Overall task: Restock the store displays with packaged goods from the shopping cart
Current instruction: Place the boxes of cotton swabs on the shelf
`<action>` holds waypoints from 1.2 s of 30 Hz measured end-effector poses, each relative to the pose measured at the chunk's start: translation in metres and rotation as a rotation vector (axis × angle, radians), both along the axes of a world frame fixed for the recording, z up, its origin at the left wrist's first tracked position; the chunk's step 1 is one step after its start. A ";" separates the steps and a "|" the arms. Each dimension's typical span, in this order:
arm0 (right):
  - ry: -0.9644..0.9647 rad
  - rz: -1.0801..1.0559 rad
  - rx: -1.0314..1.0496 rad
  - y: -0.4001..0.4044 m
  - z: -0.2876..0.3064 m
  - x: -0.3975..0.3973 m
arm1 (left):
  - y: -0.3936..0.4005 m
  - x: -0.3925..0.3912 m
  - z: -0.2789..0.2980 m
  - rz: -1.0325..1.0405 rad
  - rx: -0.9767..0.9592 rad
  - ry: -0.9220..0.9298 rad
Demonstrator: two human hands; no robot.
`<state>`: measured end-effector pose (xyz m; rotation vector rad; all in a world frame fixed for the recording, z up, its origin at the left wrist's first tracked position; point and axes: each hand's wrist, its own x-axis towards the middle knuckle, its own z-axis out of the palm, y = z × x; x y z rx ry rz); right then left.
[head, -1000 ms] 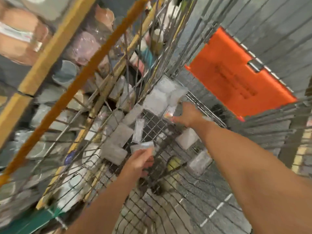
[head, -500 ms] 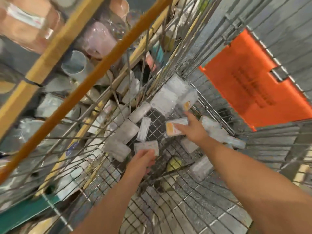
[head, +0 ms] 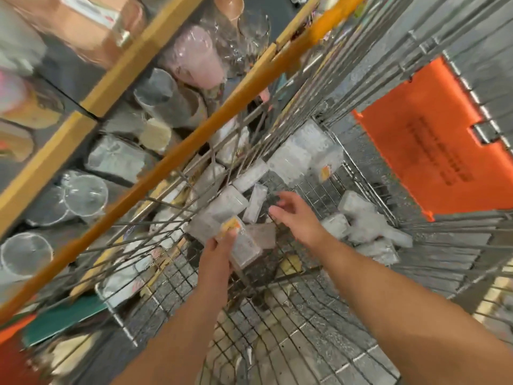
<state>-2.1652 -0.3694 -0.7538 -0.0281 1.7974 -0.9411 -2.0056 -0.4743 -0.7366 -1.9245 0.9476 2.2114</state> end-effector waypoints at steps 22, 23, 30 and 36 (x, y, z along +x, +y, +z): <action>-0.096 0.051 0.052 0.025 -0.028 -0.009 | -0.012 0.023 -0.007 0.065 0.033 -0.061; -0.184 -0.025 0.044 0.031 -0.025 -0.007 | -0.010 0.020 -0.006 0.045 0.034 -0.066; -0.439 -0.115 -0.010 0.041 -0.008 0.013 | 0.003 0.010 -0.005 0.031 0.138 -0.076; -0.463 0.239 0.011 0.029 0.017 -0.001 | 0.006 0.013 -0.004 -0.063 0.304 -0.003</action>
